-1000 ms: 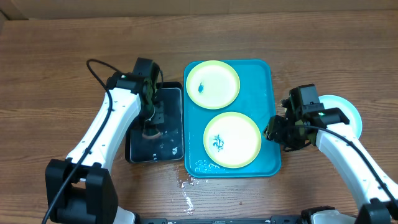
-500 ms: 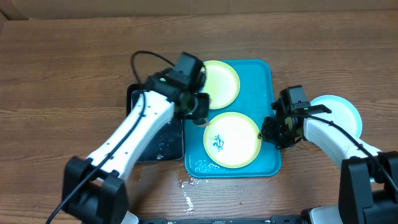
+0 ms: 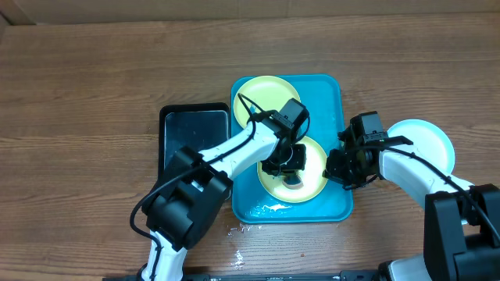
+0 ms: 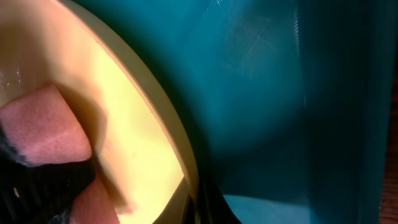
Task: Clean dirty plates on tray and stack at the side
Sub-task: 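Scrub the lower plate's blue stain with the sponge in the left gripper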
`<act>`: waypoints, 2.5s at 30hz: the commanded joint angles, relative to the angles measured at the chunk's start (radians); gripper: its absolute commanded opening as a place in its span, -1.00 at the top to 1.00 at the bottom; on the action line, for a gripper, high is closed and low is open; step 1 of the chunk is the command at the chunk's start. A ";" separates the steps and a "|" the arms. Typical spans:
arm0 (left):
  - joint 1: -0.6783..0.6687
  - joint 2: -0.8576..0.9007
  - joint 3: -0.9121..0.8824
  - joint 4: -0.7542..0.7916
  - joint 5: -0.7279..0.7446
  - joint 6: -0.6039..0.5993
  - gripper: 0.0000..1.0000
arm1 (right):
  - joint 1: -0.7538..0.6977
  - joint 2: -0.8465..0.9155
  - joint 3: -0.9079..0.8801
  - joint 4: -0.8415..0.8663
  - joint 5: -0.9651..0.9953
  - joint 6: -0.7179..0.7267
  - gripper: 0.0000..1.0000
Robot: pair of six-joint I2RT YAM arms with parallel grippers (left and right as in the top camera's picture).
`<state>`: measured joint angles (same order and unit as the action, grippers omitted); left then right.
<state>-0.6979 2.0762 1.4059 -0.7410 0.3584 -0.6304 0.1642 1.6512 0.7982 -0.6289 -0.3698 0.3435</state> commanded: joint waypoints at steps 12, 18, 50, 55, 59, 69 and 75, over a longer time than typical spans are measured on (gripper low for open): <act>0.117 0.055 0.059 -0.142 -0.340 0.020 0.92 | 0.000 0.032 -0.027 -0.011 0.047 0.023 0.92; 0.100 0.058 0.049 -0.110 -0.222 0.025 0.92 | 0.000 0.032 -0.027 -0.011 0.047 0.023 0.92; 0.137 0.063 0.058 -0.208 -0.314 0.024 0.92 | 0.000 0.032 -0.027 -0.031 0.047 0.024 0.92; 0.131 0.063 0.052 -0.066 -0.158 0.098 0.92 | 0.000 0.032 -0.027 -0.031 0.047 0.023 0.92; 0.111 0.064 0.028 0.068 0.048 0.106 0.92 | 0.000 0.032 -0.027 -0.032 0.047 0.024 0.92; -0.006 0.119 0.022 0.178 0.219 0.100 0.92 | 0.000 0.032 -0.027 -0.032 0.046 0.024 0.92; 0.002 0.121 0.034 0.102 0.187 0.111 0.92 | 0.000 0.032 -0.027 -0.034 0.046 0.023 0.92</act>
<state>-0.7124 2.1548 1.4452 -0.5861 0.5560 -0.5430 0.1642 1.6516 0.7982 -0.6510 -0.3828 0.3664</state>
